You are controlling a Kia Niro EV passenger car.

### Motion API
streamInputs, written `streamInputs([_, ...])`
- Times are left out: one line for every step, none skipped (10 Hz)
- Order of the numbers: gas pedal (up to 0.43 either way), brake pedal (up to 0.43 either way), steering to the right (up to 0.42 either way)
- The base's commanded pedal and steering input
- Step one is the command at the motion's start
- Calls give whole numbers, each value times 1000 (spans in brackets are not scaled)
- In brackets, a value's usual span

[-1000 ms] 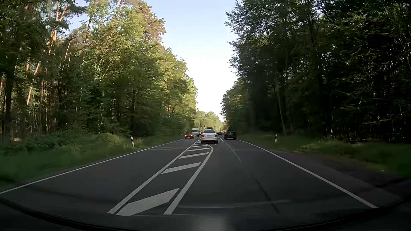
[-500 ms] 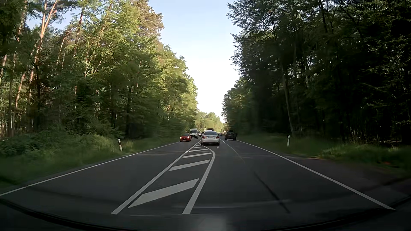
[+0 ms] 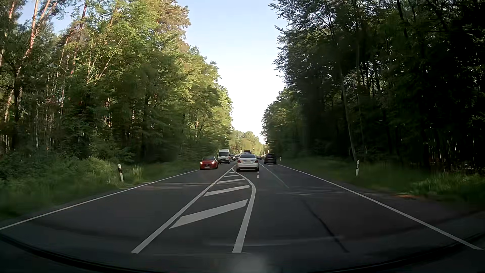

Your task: Follow the waypoints while adhering to traffic rules and regulations

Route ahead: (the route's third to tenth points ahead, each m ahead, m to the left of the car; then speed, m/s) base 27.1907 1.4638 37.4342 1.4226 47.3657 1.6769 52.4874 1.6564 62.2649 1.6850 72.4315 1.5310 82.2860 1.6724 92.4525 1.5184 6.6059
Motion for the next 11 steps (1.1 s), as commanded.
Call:
streamInputs([0, 0, 2])
streamInputs([0, 0, 2])
streamInputs([0, 0, 1])
streamInputs([0, 0, 1])
streamInputs([0, 0, 1])
streamInputs([0, 0, 1])
streamInputs([0, 0, 0])
streamInputs([0, 0, 0])
streamInputs([0, 0, -2])
streamInputs([0, 0, -4])
streamInputs([0, 0, -4])
